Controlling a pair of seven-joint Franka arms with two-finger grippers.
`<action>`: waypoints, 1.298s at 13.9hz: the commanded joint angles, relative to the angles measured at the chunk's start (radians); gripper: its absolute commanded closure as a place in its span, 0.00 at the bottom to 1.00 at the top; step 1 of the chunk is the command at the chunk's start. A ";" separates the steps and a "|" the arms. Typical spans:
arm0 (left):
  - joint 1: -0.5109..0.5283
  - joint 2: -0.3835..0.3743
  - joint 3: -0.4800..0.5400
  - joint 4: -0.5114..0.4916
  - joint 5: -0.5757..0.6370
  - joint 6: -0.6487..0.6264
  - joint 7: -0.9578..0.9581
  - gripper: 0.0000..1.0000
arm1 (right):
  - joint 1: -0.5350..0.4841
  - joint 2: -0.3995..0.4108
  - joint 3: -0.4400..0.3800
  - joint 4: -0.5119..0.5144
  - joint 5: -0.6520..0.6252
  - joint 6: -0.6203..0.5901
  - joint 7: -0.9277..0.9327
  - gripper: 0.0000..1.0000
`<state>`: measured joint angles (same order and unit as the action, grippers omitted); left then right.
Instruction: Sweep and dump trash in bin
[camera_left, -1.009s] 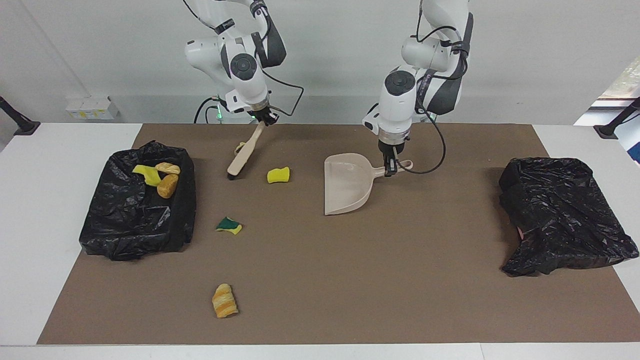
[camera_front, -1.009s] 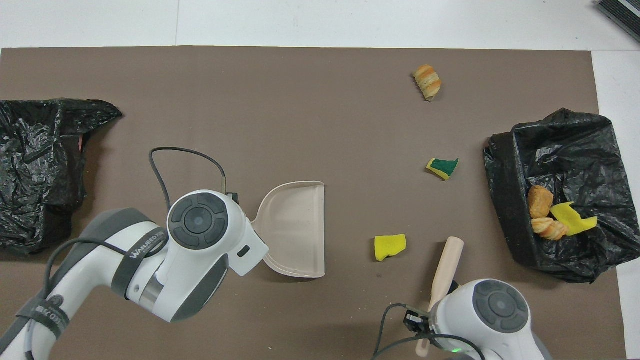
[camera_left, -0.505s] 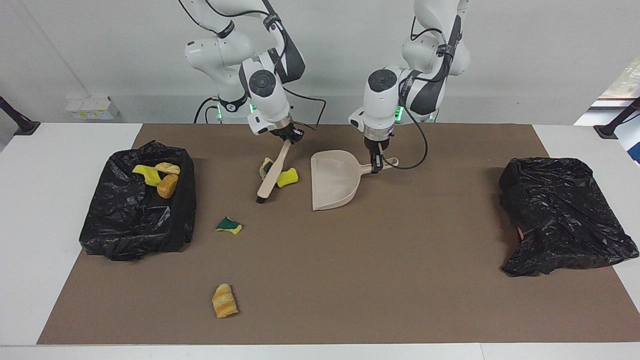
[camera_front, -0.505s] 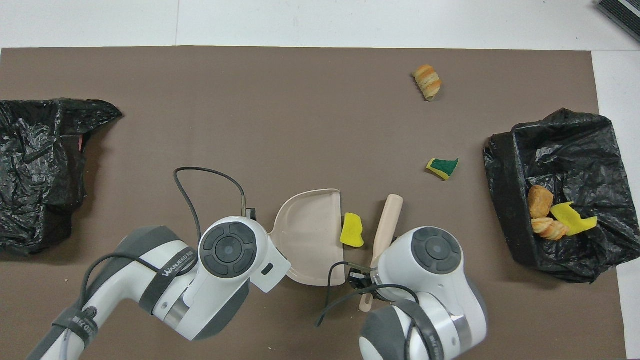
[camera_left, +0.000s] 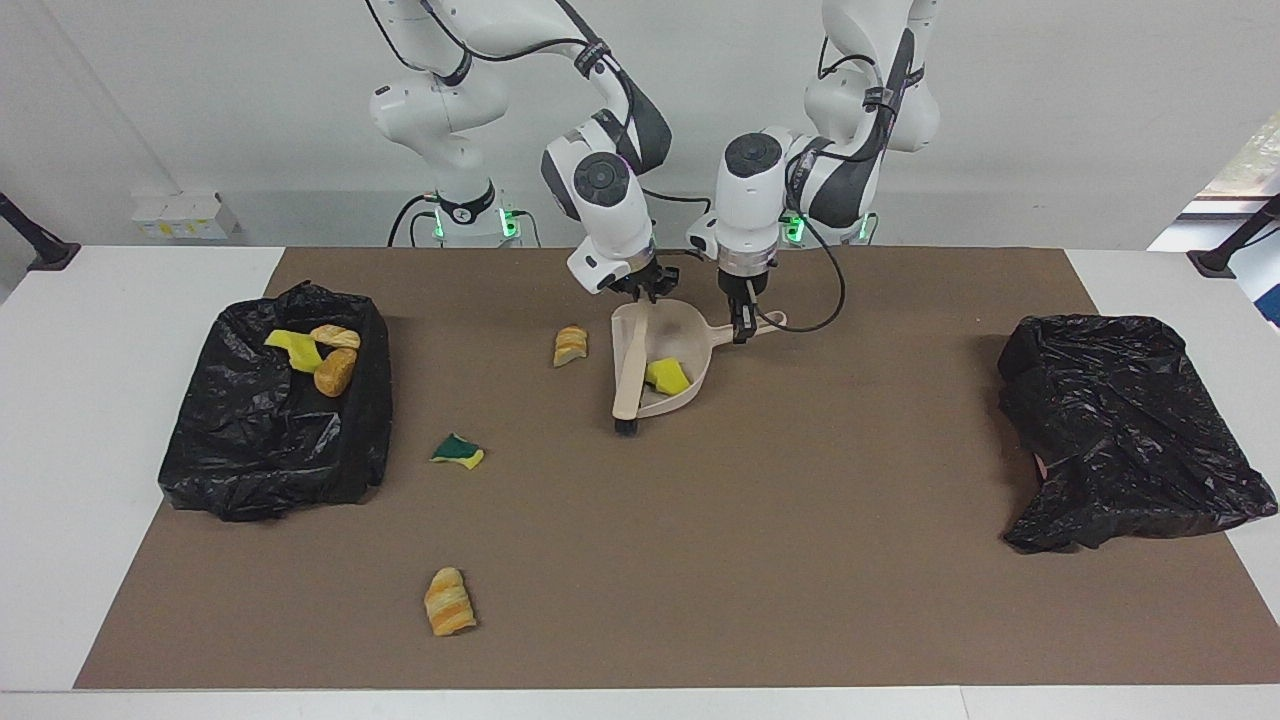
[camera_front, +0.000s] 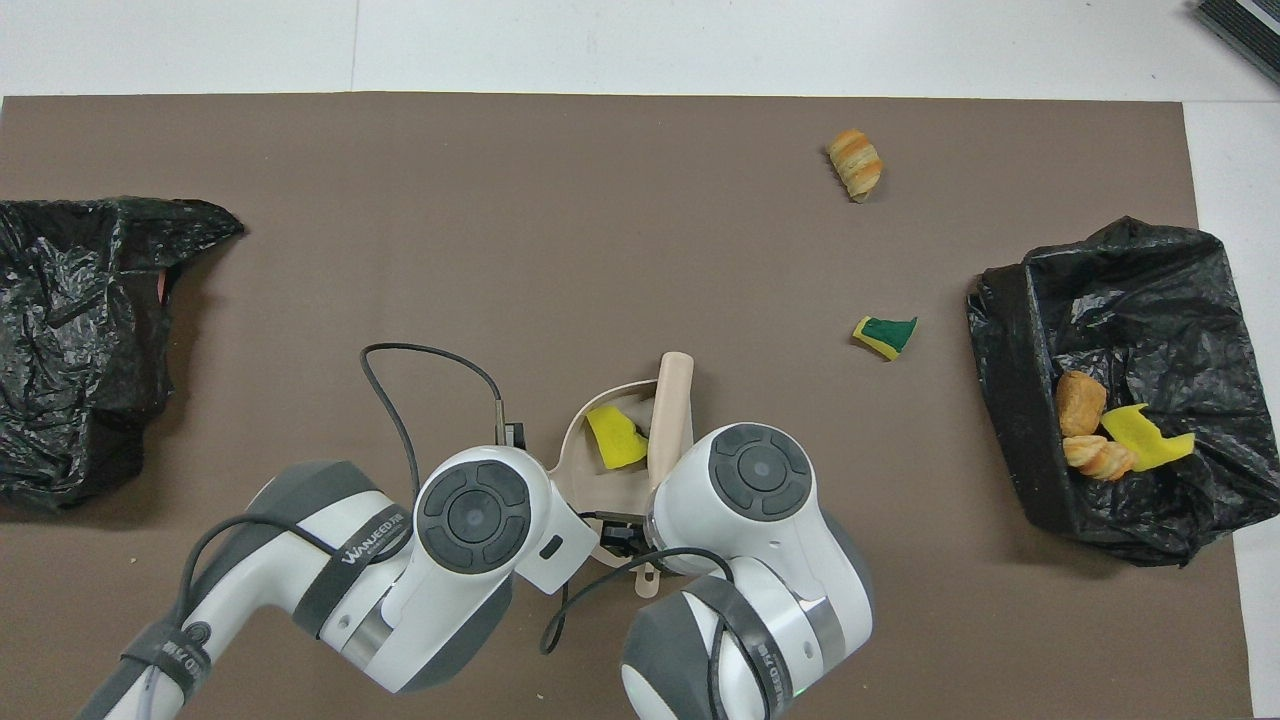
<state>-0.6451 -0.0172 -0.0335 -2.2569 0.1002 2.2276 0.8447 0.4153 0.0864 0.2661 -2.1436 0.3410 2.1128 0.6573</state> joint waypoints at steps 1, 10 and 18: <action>-0.018 -0.030 0.012 -0.038 0.021 0.038 -0.029 1.00 | -0.009 -0.013 0.001 0.036 0.020 -0.043 -0.051 1.00; -0.016 -0.032 0.012 -0.039 0.019 0.034 -0.035 1.00 | -0.113 -0.200 -0.008 -0.048 -0.164 -0.330 -0.036 1.00; -0.027 -0.037 0.012 -0.043 0.019 0.020 -0.118 1.00 | -0.296 -0.298 0.001 -0.314 -0.174 -0.225 -0.288 1.00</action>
<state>-0.6503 -0.0172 -0.0357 -2.2605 0.1002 2.2356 0.7614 0.1211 -0.1785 0.2509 -2.3941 0.1733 1.8231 0.4003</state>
